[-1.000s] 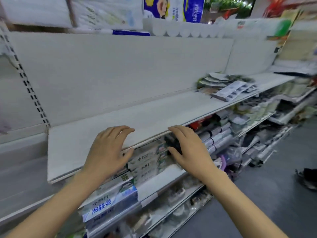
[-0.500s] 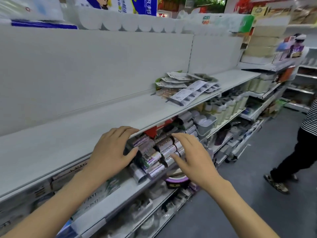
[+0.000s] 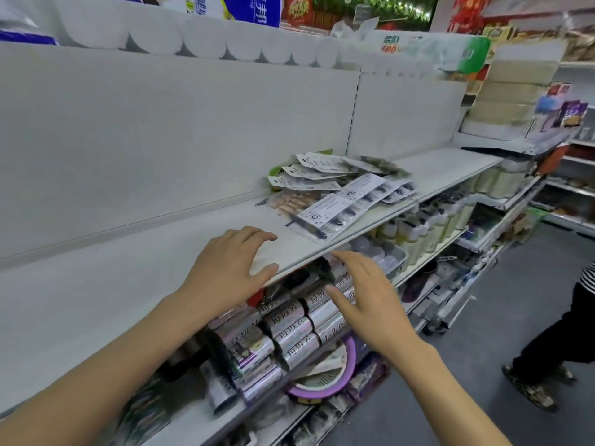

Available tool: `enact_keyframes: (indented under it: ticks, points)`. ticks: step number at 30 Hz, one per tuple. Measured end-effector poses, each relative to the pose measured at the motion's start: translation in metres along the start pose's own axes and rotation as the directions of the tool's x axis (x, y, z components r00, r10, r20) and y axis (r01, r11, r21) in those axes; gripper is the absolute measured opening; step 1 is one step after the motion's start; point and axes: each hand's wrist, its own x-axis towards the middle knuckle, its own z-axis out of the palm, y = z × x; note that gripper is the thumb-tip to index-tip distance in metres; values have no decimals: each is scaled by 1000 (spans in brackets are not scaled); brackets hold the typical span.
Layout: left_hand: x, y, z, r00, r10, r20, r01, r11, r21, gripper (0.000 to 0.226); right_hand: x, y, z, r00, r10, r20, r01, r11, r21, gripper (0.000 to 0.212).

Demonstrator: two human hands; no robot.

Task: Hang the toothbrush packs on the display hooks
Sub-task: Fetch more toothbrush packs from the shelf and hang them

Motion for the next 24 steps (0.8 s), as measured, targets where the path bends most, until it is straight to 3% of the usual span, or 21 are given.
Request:
enact_keyframes:
  ticks: [9,17,21,24]
  points:
    - [77,-8,23,978,-183,100,176,981,76,59,93,59,-2,998,-55,6,55,998,22,55]
    - [103,-3,40,922,-367,125,348,925,150,98,186,117,15,999,-36,19,34,993,116,57]
    - [122,6,41,888,-430,164,393,894,215,102,218,135,24,993,-6,118,0,999,54,67]
    - [132,13,43,855,-477,204,446,877,180,96,230,139,29,986,-54,155,51,998,26,63]
